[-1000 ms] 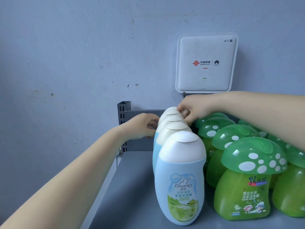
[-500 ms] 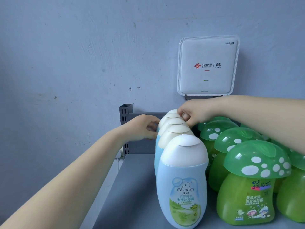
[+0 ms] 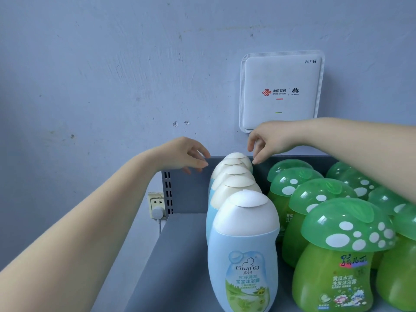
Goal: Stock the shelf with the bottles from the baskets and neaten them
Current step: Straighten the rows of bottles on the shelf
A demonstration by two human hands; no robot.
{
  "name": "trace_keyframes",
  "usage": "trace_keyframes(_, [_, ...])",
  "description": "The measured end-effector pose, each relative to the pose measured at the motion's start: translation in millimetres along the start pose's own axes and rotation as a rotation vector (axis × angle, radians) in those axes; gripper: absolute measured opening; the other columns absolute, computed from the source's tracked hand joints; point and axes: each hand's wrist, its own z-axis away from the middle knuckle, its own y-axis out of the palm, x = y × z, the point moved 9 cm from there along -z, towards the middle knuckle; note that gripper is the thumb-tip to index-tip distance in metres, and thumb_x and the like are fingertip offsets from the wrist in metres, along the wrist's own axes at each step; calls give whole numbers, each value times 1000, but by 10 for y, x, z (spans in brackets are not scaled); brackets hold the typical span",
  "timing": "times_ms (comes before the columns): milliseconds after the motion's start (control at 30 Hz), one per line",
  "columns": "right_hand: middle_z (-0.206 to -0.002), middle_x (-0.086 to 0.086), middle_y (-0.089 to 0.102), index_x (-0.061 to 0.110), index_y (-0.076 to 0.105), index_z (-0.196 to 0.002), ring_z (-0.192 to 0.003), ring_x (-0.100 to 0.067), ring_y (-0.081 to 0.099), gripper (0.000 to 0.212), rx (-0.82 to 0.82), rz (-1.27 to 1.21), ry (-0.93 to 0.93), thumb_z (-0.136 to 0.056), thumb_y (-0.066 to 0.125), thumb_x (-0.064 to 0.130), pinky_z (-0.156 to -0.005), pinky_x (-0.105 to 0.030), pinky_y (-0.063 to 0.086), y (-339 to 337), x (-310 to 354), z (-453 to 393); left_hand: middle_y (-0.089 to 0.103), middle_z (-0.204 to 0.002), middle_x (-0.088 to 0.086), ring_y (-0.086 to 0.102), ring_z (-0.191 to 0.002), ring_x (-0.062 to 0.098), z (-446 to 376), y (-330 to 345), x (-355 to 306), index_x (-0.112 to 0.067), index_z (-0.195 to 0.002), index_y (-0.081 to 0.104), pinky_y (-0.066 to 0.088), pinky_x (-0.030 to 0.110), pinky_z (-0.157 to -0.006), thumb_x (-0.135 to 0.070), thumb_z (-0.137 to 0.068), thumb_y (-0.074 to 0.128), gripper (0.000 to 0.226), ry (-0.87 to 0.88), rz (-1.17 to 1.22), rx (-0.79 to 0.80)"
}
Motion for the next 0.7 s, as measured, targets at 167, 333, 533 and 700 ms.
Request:
trace_keyframes(167, [-100,-4,72,14,56,-110,-92,-18,65,36,13,-13,5,-80,72,26,-73,-25,43,182,23,-134,71,-100,0,64,-78,4,-186,233,-17,-16,-111,62,57,25,-78,-18,-88,62,23,0,-52,33])
trace_keyframes(333, [-82,-1,71,16,50,-100,-71,-10,58,31,4,-43,-30,-79,72,25,-67,-23,41,237,45,-204,68,-85,-4,63,-76,12,-276,356,12,-15,-103,62,52,13,-64,-11,-84,62,19,12,-46,4])
trace_keyframes(533, [-88,3,74,20,48,-101,-69,4,60,27,15,-116,-54,-83,67,27,-75,-25,41,287,69,-258,69,-92,-4,66,-91,16,-252,316,83,-16,-106,63,50,29,-84,-18,-81,68,26,40,-73,-71])
trace_keyframes(700, [-91,3,70,21,48,-101,-72,-7,61,26,-22,-190,-68,-83,67,22,-76,-27,47,265,135,-313,70,-94,2,67,-90,19,-177,273,178,-13,-104,64,52,21,-77,-15,-80,71,26,56,33,-120])
